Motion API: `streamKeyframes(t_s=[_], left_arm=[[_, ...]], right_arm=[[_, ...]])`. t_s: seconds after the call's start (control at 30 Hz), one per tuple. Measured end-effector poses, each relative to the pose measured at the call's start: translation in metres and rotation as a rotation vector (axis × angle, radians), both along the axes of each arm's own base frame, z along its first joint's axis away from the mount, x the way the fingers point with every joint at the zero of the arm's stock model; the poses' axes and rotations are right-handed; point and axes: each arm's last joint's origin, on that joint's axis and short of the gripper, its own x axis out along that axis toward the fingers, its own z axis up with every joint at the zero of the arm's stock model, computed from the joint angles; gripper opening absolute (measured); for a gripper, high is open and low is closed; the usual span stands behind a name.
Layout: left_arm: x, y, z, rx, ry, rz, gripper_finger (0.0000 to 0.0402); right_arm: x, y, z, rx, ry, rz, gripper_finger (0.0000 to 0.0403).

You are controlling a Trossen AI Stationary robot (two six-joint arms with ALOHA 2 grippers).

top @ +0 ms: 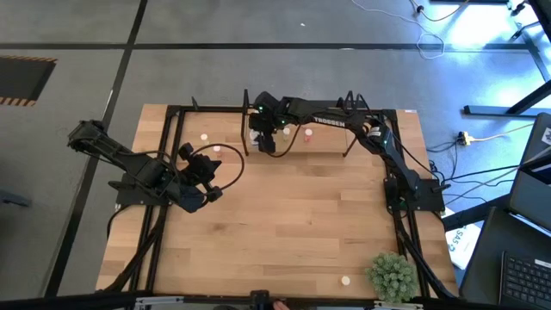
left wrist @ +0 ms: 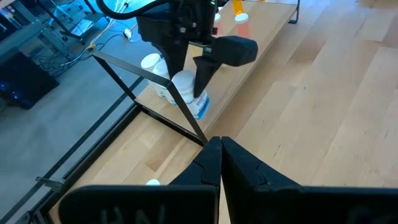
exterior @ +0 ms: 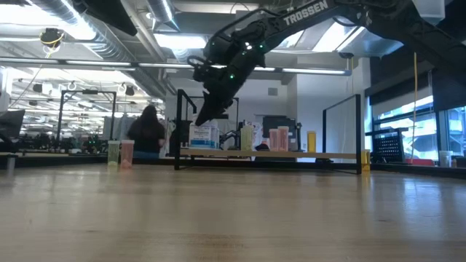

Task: Pick and place medicine bottles onto shelf by color
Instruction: Put the white pill bottle on the shelf aligned with the other white pill bottles

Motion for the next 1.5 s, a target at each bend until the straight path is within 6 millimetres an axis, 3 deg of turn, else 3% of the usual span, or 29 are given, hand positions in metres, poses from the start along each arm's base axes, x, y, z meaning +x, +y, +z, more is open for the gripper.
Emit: streamKeyframes(t_s=[0.9, 1.27, 1.5], left_arm=[[0.0, 0.0, 0.0, 0.0, 0.0, 0.0, 0.0], [0.0, 0.0, 0.0, 0.0, 0.0, 0.0, 0.0], [0.0, 0.0, 0.0, 0.0, 0.0, 0.0, 0.0]], right_arm=[[0.0, 0.0, 0.0, 0.1, -0.001, -0.186, 0.0224], [0.0, 0.002, 0.001, 0.118, -0.002, -0.169, 0.028], [-0.002, 0.008, 0.012, 0.14, -0.024, -0.168, 0.0287]])
